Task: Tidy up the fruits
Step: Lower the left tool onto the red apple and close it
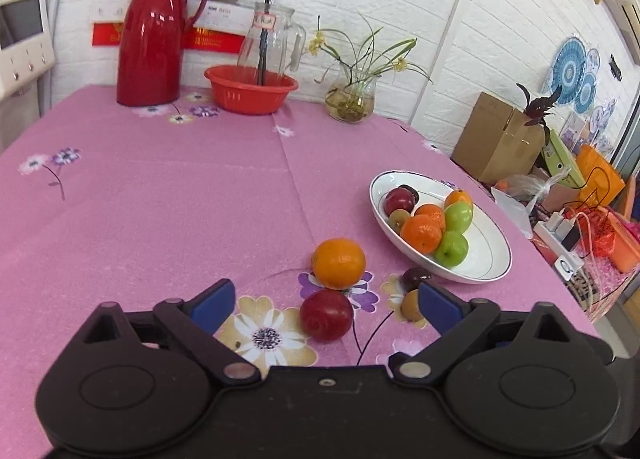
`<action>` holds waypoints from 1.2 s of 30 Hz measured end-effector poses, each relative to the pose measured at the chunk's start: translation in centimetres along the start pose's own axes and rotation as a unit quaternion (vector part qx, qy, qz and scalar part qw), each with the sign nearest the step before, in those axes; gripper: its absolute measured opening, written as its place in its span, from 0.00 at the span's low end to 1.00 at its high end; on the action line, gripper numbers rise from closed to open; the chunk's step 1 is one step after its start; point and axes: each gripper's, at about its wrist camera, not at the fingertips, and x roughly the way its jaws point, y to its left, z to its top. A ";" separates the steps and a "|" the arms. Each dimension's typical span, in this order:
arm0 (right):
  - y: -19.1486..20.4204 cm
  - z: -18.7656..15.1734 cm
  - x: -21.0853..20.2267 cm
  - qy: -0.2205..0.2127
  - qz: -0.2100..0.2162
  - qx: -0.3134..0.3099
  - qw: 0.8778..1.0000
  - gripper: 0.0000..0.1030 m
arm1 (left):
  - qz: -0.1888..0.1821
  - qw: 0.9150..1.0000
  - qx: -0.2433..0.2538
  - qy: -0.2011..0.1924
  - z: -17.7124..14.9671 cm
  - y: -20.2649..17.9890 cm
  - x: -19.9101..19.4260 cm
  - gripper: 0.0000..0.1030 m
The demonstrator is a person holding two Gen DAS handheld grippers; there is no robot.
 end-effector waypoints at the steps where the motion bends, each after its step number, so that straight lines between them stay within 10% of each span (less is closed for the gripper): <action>1: 0.1 0.0 0.2 0.001 0.003 0.000 1.000 0.94 | -0.007 1.000 -0.005 0.004 0.1 0.2 0.4 1.00; 36: 1.7 1.5 4.9 0.031 0.062 0.008 0.998 0.54 | -0.040 0.996 -0.032 0.071 -0.3 1.8 5.0 1.00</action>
